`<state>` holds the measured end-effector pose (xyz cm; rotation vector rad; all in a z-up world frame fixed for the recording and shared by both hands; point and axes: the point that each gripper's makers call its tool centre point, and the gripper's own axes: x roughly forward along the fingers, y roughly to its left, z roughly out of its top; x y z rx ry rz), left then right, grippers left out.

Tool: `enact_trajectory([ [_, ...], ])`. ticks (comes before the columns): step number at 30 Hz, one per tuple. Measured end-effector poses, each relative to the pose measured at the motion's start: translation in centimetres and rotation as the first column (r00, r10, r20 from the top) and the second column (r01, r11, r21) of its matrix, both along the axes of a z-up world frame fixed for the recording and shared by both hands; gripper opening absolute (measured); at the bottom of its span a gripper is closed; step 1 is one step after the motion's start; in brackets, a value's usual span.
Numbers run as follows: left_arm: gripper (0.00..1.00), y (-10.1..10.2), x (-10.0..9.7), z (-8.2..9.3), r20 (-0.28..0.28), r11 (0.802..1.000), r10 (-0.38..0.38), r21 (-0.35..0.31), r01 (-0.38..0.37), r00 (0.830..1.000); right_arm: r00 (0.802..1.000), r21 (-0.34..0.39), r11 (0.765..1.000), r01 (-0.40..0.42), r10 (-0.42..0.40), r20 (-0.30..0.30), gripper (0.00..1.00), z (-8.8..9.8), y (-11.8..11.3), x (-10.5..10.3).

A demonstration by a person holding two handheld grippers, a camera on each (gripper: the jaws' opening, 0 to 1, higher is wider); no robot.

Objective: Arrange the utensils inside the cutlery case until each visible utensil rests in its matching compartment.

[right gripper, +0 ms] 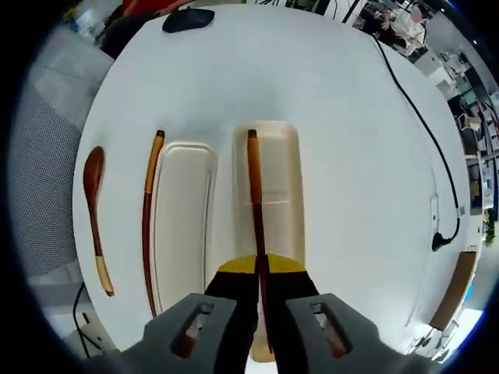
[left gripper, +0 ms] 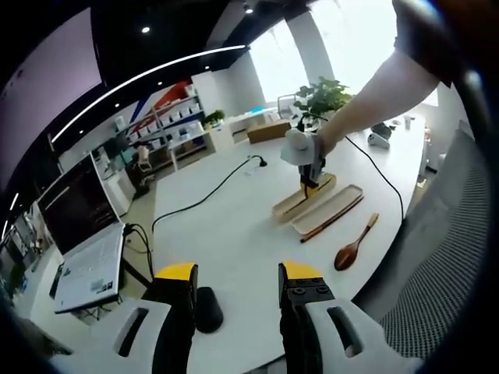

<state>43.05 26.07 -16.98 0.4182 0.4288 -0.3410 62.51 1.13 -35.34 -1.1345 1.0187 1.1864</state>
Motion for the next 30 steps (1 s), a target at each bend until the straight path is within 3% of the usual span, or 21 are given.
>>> enact_trajectory([
  [19,0.42,0.1,-0.1,0.0,-0.001,1.000,0.004,0.002,-0.004,1.000,1.000,0.008,1.000,0.014,-0.014,-0.001,0.01,-0.4,-0.3,0.3],
  [23,0.42,0.2,0.0,0.0,0.000,1.000,0.005,0.002,-0.005,1.000,1.000,0.013,1.000,0.016,-0.017,0.012,0.07,0.5,-0.6,0.5],
  [30,0.42,0.1,0.1,0.2,0.008,1.000,0.001,0.003,-0.001,1.000,0.995,0.107,0.989,0.097,-0.099,0.021,0.19,2.4,-0.6,0.7],
])
